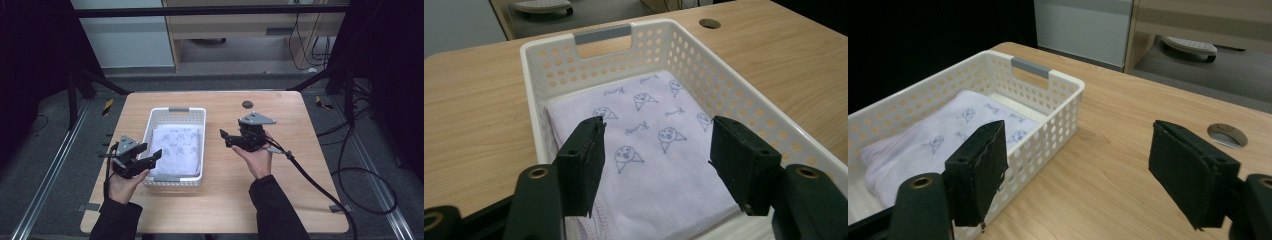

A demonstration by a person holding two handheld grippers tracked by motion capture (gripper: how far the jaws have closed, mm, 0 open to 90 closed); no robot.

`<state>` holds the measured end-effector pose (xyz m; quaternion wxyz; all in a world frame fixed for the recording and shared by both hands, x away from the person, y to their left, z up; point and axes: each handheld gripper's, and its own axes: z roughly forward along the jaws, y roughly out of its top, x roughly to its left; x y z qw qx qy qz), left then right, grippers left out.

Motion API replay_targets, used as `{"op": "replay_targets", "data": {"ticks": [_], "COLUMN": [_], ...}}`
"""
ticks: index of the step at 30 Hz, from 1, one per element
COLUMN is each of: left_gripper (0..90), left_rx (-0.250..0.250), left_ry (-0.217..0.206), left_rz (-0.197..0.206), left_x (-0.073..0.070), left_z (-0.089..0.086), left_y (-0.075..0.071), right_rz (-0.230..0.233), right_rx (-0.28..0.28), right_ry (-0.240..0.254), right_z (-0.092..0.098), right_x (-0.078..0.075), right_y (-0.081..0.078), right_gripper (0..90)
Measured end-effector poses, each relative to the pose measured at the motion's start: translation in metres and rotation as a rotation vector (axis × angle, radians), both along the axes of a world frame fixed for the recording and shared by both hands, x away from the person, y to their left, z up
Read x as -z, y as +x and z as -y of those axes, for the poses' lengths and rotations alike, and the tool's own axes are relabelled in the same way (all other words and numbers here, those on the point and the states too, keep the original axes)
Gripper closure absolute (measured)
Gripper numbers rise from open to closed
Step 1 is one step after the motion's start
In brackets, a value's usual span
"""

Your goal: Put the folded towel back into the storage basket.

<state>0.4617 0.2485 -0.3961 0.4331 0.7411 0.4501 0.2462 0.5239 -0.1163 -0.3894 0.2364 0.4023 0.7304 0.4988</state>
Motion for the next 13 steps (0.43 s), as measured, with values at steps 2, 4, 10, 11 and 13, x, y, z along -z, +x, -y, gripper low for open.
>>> {"op": "replay_targets", "data": {"ticks": [2, 4, 10, 11, 13], "left_gripper": [35.7, 34.4, 32.2, 32.0, 31.7], "left_rx": [0.008, 0.016, 0.03, 0.03, 0.041], "left_ry": [0.001, 0.009, 0.035, 0.037, 0.048], "left_rz": [0.0, 0.002, 0.009, 0.009, 0.002], "left_x": [0.001, 0.001, 0.002, 0.003, 0.004], "left_z": [0.0, 0.0, -0.001, -0.002, -0.003], "left_y": [0.0, -0.001, -0.002, -0.003, -0.003], "right_rz": [-0.002, -0.007, -0.038, -0.041, -0.053], "right_rx": [-0.002, 0.002, 0.037, 0.045, 0.063], "right_ry": [0.006, 0.013, 0.023, 0.027, 0.038], "right_z": [0.01, 0.024, 0.062, 0.069, 0.081], "right_x": [0.002, 0.007, 0.024, 0.027, 0.033], "right_y": [-0.004, -0.01, -0.024, -0.026, -0.03], "right_gripper": [21.5, 20.8, 20.1, 20.1, 20.1]}}
